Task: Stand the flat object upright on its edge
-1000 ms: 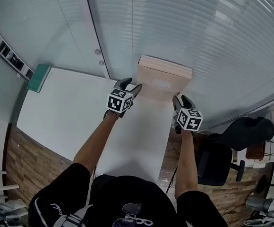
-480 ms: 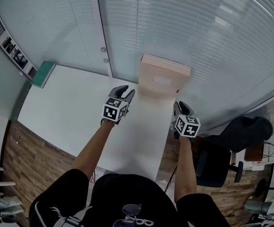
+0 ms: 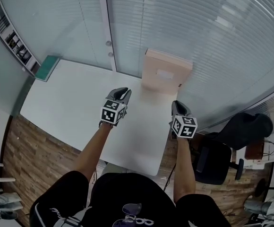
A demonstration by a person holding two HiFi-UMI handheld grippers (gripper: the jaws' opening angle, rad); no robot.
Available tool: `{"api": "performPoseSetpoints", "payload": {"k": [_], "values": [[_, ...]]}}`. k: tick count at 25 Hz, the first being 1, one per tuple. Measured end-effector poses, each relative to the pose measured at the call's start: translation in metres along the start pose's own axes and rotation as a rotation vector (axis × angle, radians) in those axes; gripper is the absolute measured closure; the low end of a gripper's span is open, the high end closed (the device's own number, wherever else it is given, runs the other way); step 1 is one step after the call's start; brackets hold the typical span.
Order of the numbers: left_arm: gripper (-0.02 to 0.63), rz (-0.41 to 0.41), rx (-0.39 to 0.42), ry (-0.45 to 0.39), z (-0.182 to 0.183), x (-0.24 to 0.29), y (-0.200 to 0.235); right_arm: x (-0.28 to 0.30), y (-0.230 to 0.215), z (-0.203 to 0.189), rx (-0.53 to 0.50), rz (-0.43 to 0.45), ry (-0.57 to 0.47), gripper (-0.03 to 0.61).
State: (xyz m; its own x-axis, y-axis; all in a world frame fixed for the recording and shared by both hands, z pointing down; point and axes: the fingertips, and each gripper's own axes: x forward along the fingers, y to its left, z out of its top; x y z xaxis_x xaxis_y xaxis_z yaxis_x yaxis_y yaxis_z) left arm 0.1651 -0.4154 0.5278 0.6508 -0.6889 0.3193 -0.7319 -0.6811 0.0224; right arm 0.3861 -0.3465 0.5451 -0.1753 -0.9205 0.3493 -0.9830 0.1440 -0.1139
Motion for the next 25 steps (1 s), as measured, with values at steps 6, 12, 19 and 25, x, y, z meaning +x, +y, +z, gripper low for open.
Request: {"api": "performPoseSetpoints", "payload": {"k": [6, 12, 19, 25], "values": [[0.572, -0.035, -0.008, -0.023, 0.0, -0.028, 0.011, -0.013, 0.031, -0.003, -0.013, -0.01, -0.017, 0.549], [0.592, -0.085, -0.032, -0.028, -0.011, -0.07, 0.03, -0.025, 0.078, -0.005, -0.012, -0.047, -0.049, 0.555], [0.592, -0.111, -0.032, -0.018, -0.028, -0.118, 0.053, -0.035, 0.138, -0.014, -0.019, -0.046, -0.058, 0.557], [0.592, -0.104, -0.039, -0.004, -0.047, -0.151, 0.067, -0.043, 0.178, -0.025, -0.035, -0.038, -0.047, 0.557]]}}
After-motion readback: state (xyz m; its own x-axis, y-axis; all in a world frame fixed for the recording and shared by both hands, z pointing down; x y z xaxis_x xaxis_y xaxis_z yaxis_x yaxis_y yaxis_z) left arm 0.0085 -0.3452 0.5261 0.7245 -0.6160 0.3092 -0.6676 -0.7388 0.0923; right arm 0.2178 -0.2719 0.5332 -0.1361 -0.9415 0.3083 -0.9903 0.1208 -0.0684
